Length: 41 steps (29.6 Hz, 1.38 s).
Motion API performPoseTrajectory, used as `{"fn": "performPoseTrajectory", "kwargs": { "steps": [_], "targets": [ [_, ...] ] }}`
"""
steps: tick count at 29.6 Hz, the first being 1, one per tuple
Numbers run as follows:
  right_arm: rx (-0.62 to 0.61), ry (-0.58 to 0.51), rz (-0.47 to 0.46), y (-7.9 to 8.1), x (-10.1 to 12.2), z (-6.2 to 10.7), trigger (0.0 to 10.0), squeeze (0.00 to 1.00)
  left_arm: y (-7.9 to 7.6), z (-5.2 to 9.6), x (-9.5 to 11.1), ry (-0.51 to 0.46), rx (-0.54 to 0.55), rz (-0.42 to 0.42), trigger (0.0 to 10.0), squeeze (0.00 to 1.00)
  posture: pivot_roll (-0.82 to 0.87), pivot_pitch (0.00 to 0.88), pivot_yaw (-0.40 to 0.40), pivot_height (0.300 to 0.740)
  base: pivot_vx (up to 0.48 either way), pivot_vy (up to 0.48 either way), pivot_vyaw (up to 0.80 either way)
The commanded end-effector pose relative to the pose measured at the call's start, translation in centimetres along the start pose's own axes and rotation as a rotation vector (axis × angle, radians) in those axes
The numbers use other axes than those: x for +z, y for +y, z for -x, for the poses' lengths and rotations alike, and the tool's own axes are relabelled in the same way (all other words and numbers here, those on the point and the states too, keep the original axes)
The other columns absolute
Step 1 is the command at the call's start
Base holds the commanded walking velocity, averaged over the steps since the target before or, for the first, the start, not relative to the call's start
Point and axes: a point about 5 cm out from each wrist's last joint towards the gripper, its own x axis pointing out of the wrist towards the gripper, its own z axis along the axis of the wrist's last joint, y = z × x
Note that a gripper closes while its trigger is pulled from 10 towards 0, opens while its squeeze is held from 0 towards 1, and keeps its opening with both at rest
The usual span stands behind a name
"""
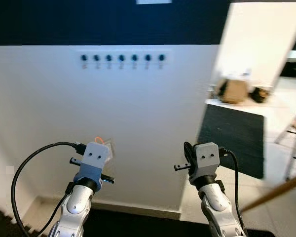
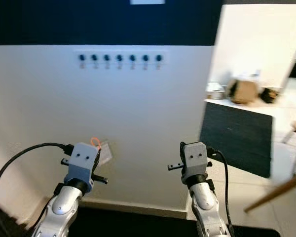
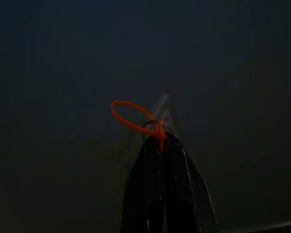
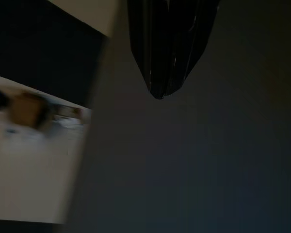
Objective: Hang keys on a hook
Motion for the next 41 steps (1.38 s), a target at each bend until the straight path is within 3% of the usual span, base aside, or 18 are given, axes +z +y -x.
{"fn": "performPoseTrajectory", "kwargs": {
  "steps": [1, 31, 41],
  "targets": [
    [-0.01, 0.005, -0.008, -0.17, -0.05, 0.16, 10.0, 0.0, -0.18, 0.03, -0.26, 0.006, -0.011, -0.01, 10.0, 0.0, 0.08, 0.096, 0.067, 0.74, 0.0, 0.0, -0.42],
    [-0.009, 0.007, 0.001, 0.0, -0.06, 0.16, 10.0, 0.0, -0.27, -0.08, -0.18, 0.004, -0.017, -0.023, 10.0, 0.0, 0.08, 0.105, 0.07, 0.74, 0.0, 0.0, 0.0],
    [-0.009, 0.007, 0.001, 0.09, -0.06, 0.19, 10.0, 0.0, -0.33, -0.24, -0.28, 0.014, -0.02, -0.034, 10.0, 0.0, 0.08, 0.107, 0.072, 0.74, 0.0, -0.405, 0.0]
  ]
}}
